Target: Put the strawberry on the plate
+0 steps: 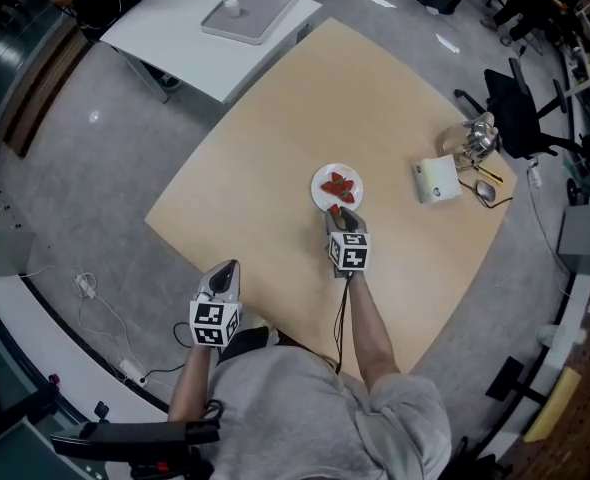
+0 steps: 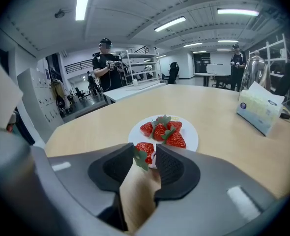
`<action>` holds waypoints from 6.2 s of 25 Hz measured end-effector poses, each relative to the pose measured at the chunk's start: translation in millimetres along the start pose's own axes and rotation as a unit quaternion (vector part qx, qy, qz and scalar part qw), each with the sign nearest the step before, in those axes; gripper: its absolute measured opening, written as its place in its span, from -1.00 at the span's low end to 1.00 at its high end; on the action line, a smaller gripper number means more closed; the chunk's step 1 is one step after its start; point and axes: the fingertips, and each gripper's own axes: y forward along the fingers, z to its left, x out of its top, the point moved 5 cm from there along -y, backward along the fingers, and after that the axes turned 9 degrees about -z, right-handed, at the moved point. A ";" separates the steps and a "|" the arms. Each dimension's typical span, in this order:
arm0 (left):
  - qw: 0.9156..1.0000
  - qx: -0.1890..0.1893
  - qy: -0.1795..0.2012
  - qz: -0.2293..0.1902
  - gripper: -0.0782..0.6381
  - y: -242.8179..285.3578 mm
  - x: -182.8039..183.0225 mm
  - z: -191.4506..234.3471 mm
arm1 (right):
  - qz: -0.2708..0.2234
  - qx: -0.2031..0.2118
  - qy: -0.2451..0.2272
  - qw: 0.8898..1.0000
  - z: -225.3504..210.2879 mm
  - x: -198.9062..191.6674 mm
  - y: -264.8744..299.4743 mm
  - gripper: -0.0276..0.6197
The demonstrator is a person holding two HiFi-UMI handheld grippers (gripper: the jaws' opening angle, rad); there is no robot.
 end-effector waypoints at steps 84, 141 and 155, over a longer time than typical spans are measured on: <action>0.989 -0.124 0.067 -0.050 -0.73 -21.3 10.9 -78.1 | -0.142 -0.099 0.020 0.985 -2.4 10.3 -186.7 -0.89; 0.957 -0.250 0.124 -0.081 -0.73 -108.5 -20.5 -127.7 | -0.226 -0.244 0.083 0.940 100.2 -109.0 -408.8 -0.90; 0.958 -0.248 0.121 -0.084 -0.73 -108.8 -22.4 -125.6 | -0.221 -0.237 0.085 0.942 102.3 -113.1 -408.0 -0.90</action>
